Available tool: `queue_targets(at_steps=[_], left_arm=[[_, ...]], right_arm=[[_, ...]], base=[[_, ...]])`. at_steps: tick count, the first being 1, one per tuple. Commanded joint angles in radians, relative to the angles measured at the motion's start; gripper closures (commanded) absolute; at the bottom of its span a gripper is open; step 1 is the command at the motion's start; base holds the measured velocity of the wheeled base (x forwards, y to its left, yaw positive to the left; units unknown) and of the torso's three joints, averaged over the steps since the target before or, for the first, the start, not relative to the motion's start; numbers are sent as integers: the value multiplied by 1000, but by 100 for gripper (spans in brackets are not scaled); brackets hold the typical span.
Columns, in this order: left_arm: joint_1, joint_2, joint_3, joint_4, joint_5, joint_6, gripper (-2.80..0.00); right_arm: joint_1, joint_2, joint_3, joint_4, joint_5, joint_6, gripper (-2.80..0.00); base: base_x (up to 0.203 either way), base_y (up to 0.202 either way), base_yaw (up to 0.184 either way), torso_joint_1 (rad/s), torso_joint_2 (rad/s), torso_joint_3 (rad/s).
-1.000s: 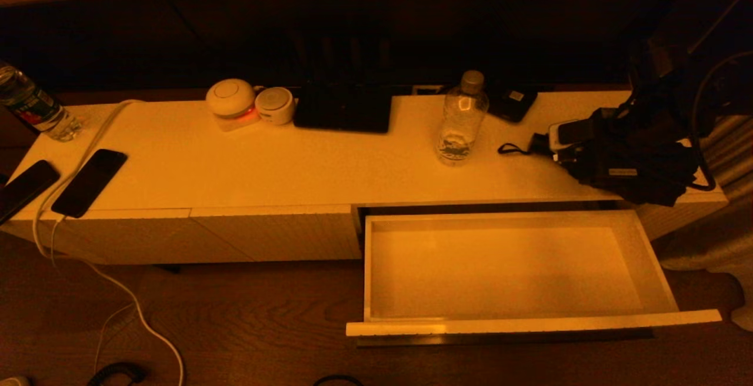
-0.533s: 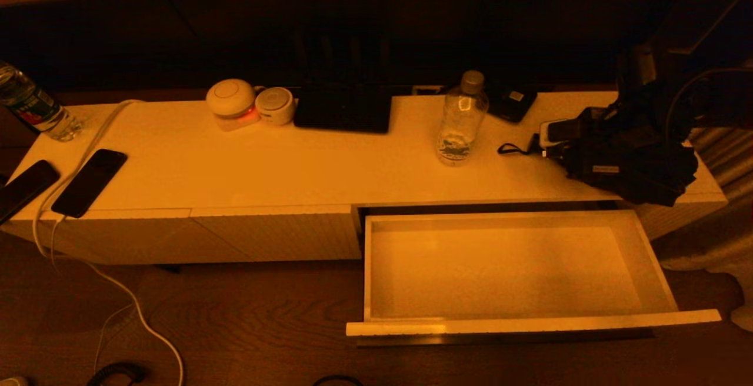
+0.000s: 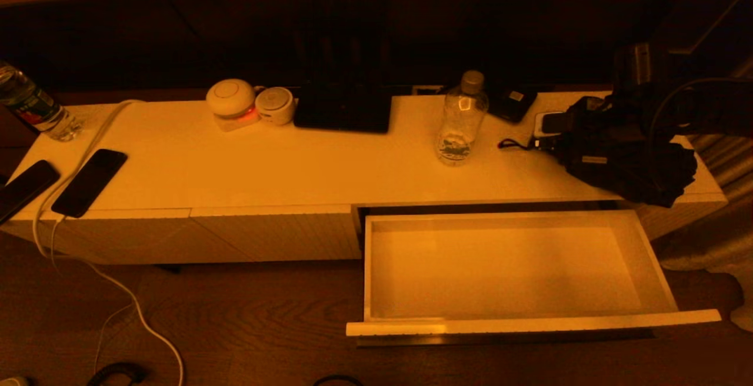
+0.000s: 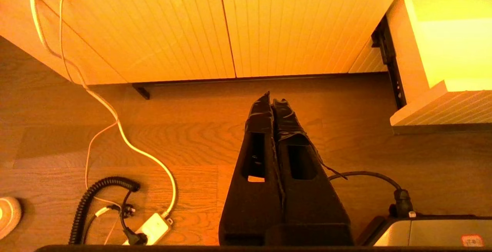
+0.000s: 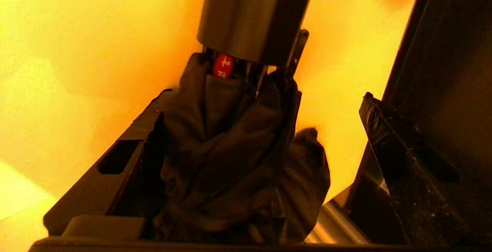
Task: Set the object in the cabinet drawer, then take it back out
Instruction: Put the umbrella in the drawer
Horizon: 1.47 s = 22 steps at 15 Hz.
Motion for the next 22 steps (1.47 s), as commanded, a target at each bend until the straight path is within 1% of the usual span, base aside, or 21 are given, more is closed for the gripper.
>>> queue_targets(at_steps=[1,6,10,17,20,21,22], left_arm=[[0,0,0,0,0,0,0],[0,0,0,0,0,0,0],[0,0,0,0,0,0,0],[0,0,0,0,0,0,0],[0,0,0,0,0,0,0],[0,0,0,0,0,0,0],[0,0,0,0,0,0,0]], right_arm=[[1,11,1,-26,0,-3,-280],[-7,12,12,-32,-4,-4,-280],[-15,4,27,-13,-24,-6,-280],[-22,8,29,-13,-37,-3,-280],[-22,11,25,-19,-32,33,-280],[-21,12,22,-22,-34,34,0],[-21,14,22,-25,-37,34,0]], base=[[0,0,0,0,0,0],[0,0,0,0,0,0],[0,0,0,0,0,0],[0,0,0,0,0,0],[0,0,0,0,0,0],[0,0,0,0,0,0],[0,0,0,0,0,0]])
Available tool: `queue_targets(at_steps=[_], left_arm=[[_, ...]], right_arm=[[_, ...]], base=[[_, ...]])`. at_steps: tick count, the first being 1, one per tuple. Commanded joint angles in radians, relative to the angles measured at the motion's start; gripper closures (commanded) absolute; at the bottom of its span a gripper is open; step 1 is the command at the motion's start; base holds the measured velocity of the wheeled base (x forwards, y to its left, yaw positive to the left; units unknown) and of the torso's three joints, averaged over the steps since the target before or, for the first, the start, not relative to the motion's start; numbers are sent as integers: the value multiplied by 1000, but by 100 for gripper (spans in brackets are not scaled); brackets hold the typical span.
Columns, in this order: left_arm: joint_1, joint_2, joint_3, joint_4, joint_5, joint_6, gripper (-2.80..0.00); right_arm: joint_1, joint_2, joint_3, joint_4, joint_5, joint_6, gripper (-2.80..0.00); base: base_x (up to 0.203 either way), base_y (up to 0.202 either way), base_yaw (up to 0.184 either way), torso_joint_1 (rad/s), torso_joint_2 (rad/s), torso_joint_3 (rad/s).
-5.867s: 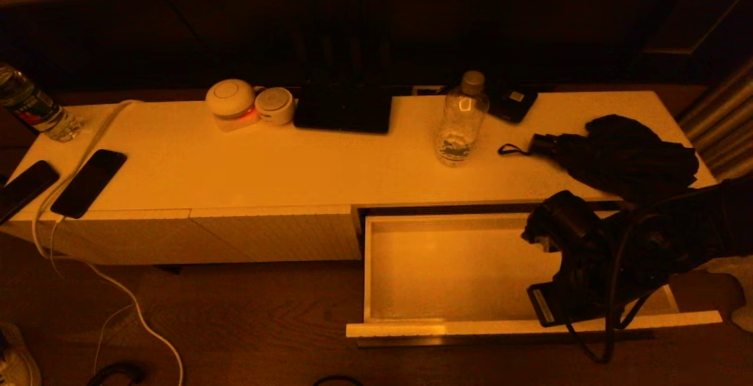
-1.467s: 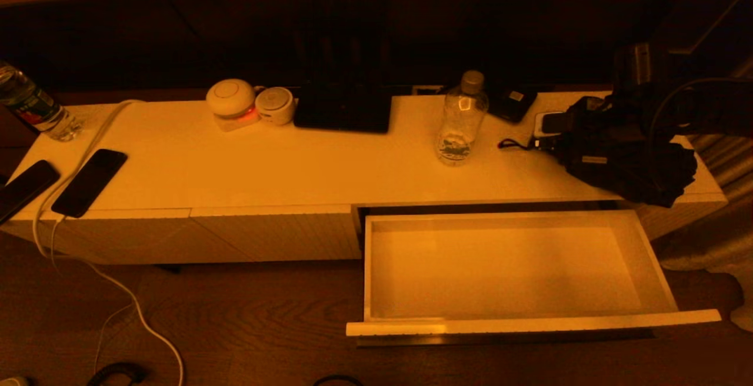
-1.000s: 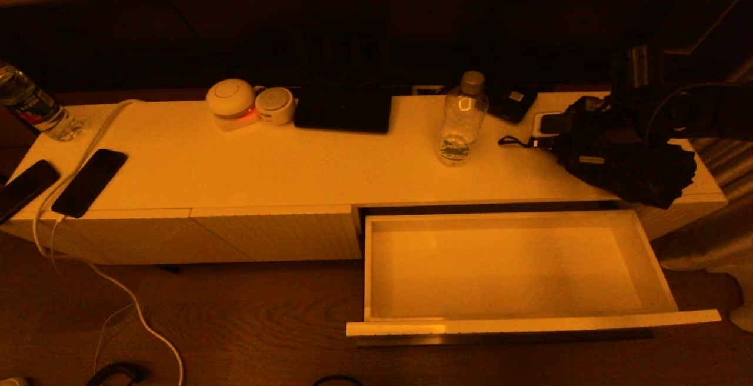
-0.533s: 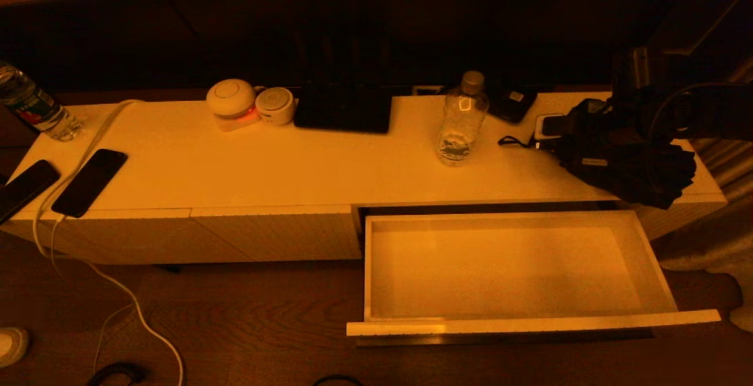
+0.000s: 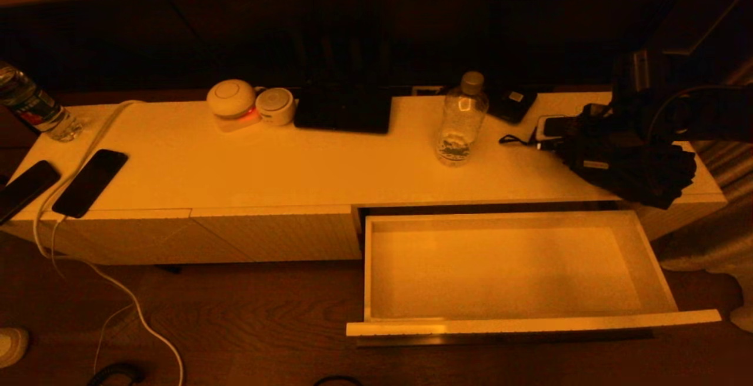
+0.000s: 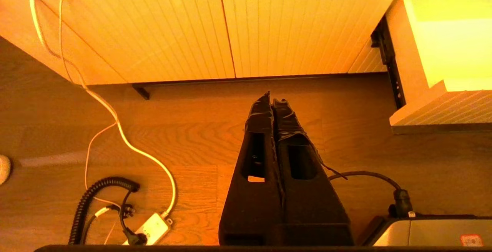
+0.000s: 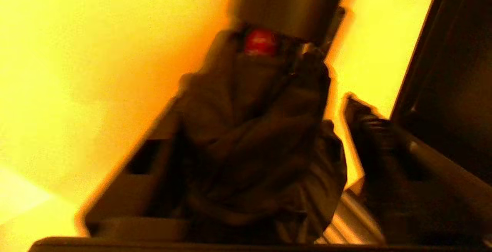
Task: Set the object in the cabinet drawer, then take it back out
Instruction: Put the umbrella in the drawer
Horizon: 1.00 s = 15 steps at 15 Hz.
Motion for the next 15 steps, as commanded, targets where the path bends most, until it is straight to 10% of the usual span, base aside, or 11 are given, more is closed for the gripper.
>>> queue_targets(at_steps=[1,15], left_arm=[[0,0,0,0,1,0,0],[0,0,0,0,1,0,0]], right_arm=[[2,3,-1,-4,1,-7,0],[19,-178,166,2,-8,6,0]], base=[[0,0,0,0,0,0],[0,0,0,0,0,0]])
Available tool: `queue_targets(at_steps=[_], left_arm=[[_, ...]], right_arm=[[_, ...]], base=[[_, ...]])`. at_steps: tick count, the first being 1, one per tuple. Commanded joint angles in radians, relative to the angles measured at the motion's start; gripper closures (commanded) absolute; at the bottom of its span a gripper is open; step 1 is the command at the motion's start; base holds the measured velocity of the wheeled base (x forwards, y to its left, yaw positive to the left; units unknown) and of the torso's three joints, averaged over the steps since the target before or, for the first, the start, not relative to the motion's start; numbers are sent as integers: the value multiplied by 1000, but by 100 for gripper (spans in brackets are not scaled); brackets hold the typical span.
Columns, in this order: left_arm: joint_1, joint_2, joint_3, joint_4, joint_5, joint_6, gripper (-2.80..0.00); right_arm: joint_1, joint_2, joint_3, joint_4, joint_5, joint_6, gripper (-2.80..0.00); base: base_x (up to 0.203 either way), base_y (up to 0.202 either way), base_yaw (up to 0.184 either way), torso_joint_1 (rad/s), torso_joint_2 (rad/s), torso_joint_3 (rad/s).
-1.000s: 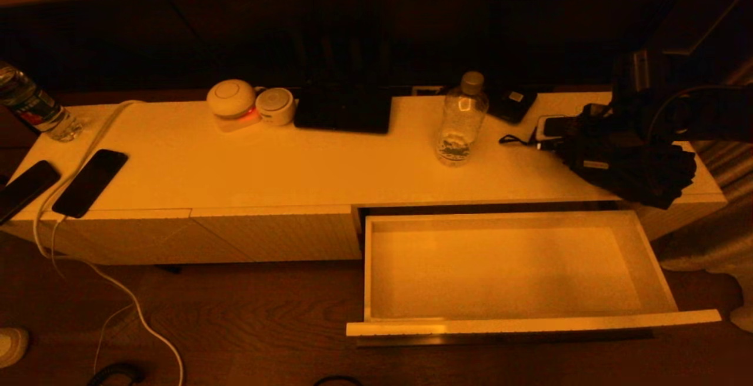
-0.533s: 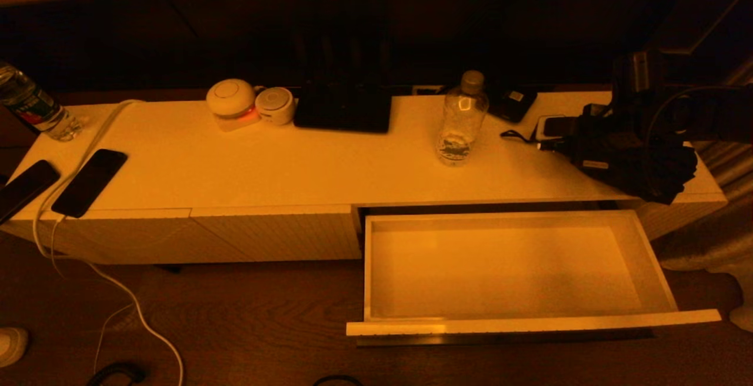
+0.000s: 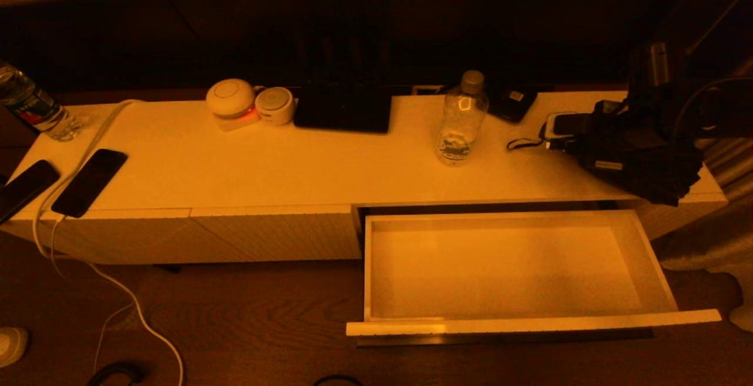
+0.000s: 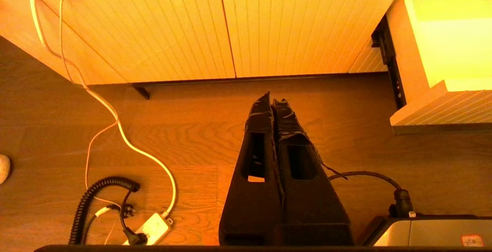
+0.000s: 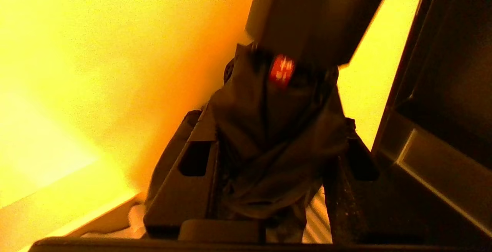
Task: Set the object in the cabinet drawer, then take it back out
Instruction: Put the umbrella in the drawer
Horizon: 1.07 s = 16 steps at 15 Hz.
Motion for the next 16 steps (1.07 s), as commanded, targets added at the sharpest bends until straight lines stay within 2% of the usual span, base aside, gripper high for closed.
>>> queue_targets(at_steps=[1,9,11,14,16], left_arm=[[0,0,0,0,0,0,0],[0,0,0,0,0,0,0],[0,0,0,0,0,0,0],[0,0,0,0,0,0,0],[0,0,0,0,0,0,0]], right_arm=[[10,-94,75,0,1,-1,0],[76,-408,446,11,24,38,0],[91,-460,487,38,29,42,0],[146,-517,509,141,30,112,0],[154,-542,524,166,30,133,0]], base=[[0,0,0,0,0,0],[0,0,0,0,0,0],[0,0,0,0,0,0],[0,0,0,0,0,0],[0,0,0,0,0,0]])
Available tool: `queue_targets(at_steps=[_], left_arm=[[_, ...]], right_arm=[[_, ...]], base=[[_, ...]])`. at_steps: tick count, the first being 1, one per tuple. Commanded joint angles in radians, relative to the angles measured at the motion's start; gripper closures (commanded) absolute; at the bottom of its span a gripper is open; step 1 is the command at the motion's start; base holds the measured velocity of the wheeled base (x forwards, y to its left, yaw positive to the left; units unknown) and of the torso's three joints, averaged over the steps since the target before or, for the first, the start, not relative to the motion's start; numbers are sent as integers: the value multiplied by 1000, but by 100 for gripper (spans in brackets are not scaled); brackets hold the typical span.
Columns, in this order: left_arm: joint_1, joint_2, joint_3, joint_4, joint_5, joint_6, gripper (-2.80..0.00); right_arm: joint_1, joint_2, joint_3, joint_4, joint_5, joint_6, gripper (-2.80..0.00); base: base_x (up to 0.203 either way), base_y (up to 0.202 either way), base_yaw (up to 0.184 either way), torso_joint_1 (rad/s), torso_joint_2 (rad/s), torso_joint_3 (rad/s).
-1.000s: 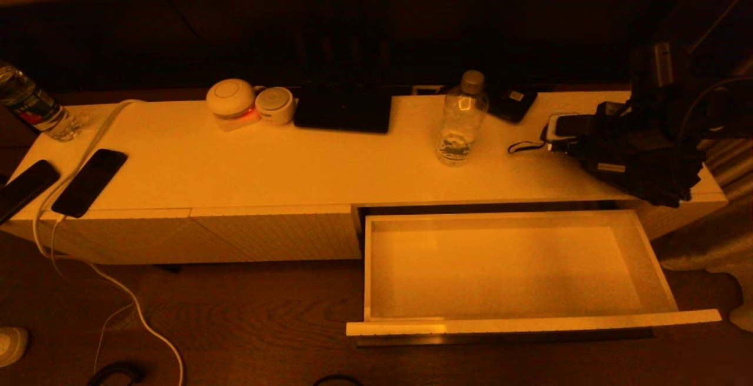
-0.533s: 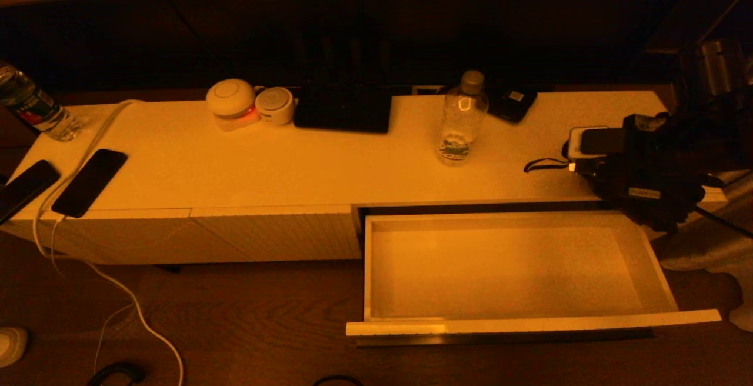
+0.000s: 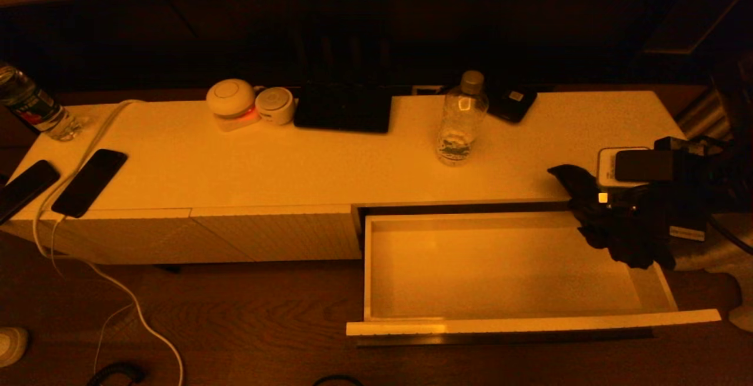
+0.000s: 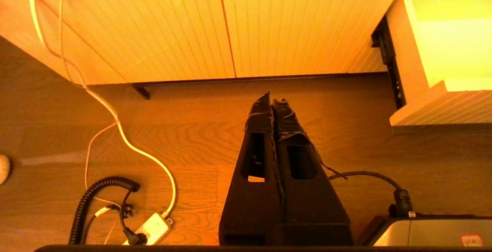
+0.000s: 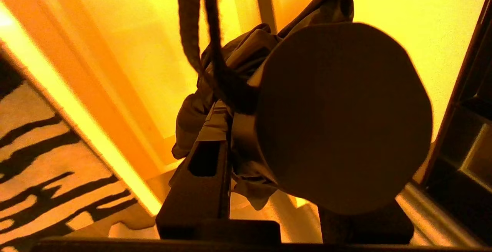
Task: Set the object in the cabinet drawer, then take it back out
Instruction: Put the umbrella in the drawer
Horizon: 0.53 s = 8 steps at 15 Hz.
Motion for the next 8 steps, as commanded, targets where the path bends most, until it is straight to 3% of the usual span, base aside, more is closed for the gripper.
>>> queue_targets(at_steps=[1,6,8], left_arm=[[0,0,0,0,0,0,0],[0,0,0,0,0,0,0],[0,0,0,0,0,0,0]], right_arm=[[10,-43,10,13,-1,-5,0],[32,-79,14,102,16,88,0],[31,-80,24,102,34,90,0]], base=[[0,0,0,0,0,0],[0,0,0,0,0,0],[0,0,0,0,0,0]])
